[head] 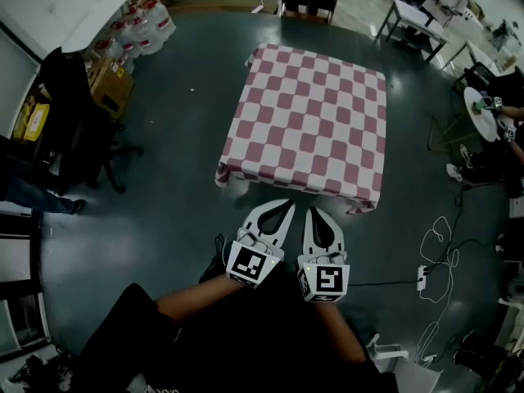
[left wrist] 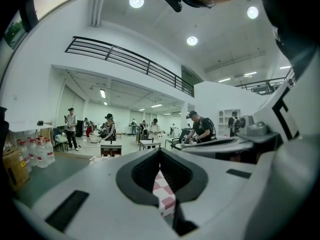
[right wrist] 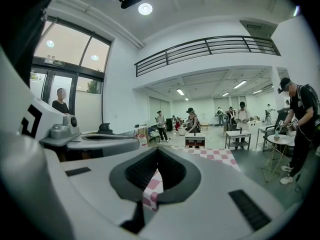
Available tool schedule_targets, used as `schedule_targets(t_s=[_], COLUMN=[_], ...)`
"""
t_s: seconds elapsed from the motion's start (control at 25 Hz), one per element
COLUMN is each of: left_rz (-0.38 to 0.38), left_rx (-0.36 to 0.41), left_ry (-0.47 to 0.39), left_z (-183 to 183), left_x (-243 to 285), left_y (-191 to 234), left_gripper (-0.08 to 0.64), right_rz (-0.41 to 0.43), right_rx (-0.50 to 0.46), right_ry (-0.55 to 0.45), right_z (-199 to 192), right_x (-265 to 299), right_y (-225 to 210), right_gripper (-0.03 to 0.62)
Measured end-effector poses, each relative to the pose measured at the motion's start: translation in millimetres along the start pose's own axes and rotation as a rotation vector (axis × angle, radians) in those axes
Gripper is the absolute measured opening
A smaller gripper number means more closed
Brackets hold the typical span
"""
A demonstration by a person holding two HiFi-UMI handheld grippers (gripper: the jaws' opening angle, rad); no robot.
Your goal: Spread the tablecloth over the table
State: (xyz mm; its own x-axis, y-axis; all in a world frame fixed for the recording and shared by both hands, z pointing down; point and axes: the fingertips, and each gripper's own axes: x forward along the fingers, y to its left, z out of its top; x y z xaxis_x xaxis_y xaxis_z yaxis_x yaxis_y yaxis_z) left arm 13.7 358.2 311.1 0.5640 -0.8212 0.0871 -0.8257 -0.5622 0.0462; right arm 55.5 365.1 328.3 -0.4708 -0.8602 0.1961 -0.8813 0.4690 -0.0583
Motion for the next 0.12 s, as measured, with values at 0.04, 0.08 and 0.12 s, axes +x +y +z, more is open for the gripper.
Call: schedule_targets(t_s=[0.04, 0.08, 0.12], left_rz=[0.002, 0.003, 0.004], left_rx=[0.001, 0.001, 0.002], left_ry=[0.0, 0.001, 0.002], left_z=[-0.2, -0.6, -1.1], left_x=[0.5, 0.8, 1.0], left_y=[1.0, 1.9, 2.7], left_gripper=[0.017, 0.017, 0.017], right_rz=[0.002, 0.003, 0.005], right_rx=[0.001, 0.001, 0.003], right_ry=[0.0, 0.0, 0.0], right_z=[-0.6, -1.3, -1.9], right_x=[1.2, 2.3, 3.4], right_y=[0.2, 0.6, 0.9], right_gripper=[0.017, 0.017, 0.017])
